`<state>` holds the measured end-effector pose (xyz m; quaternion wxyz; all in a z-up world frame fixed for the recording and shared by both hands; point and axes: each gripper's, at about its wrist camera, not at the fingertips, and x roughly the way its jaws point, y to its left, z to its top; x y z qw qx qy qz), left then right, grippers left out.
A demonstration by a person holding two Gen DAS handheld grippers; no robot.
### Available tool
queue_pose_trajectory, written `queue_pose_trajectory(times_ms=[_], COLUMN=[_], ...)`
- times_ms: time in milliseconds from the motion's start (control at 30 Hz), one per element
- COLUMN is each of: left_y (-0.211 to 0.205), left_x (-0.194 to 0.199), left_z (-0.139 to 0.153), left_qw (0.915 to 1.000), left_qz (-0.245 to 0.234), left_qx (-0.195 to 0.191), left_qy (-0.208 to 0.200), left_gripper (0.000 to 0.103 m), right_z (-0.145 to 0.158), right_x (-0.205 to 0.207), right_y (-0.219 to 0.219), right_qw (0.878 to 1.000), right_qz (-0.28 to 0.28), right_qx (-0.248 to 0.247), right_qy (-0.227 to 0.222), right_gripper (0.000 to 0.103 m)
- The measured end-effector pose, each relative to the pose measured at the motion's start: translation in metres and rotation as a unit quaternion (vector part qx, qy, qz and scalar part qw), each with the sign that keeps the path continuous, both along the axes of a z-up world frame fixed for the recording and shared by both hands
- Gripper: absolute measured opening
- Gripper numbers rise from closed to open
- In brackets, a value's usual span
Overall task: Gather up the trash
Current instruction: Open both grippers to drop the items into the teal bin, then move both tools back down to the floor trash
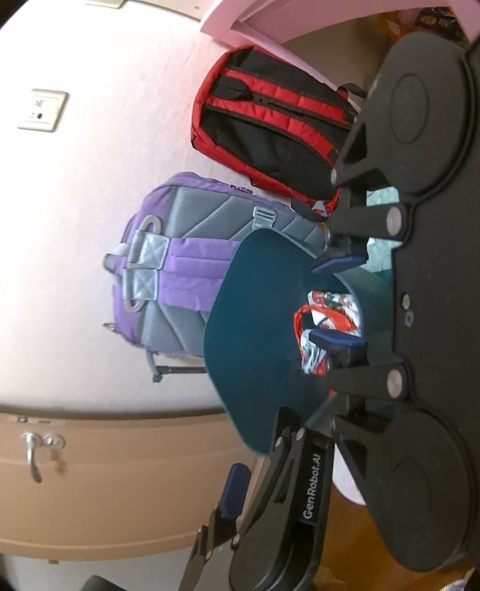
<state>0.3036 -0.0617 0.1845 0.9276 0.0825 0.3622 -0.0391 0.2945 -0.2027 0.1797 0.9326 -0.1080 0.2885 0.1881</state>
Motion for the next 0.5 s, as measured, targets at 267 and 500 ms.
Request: queue_pose_trajectory(times_ms=[267,500], left_y=[-0.002,-0.001], left_x=[-0.064,-0.119], left_z=[0.016,0.009], left_qw=[0.9998,0.9995], left_qz=[-0.007,-0.006], left_qx=[-0.016,-0.031], left_qy=[-0.007,-0.005], left_gripper=[0.07,0.081], right_z=[0.017,0.013], right_x=[-0.059,-0.105], right_y=[-0.007,-0.01], right_qw=[1.0,0.999], right_qz=[0.008,0.024], right_qx=[0.024,0.032], right_qy=[-0.013,-0.013], right_gripper=[0.036,0.04])
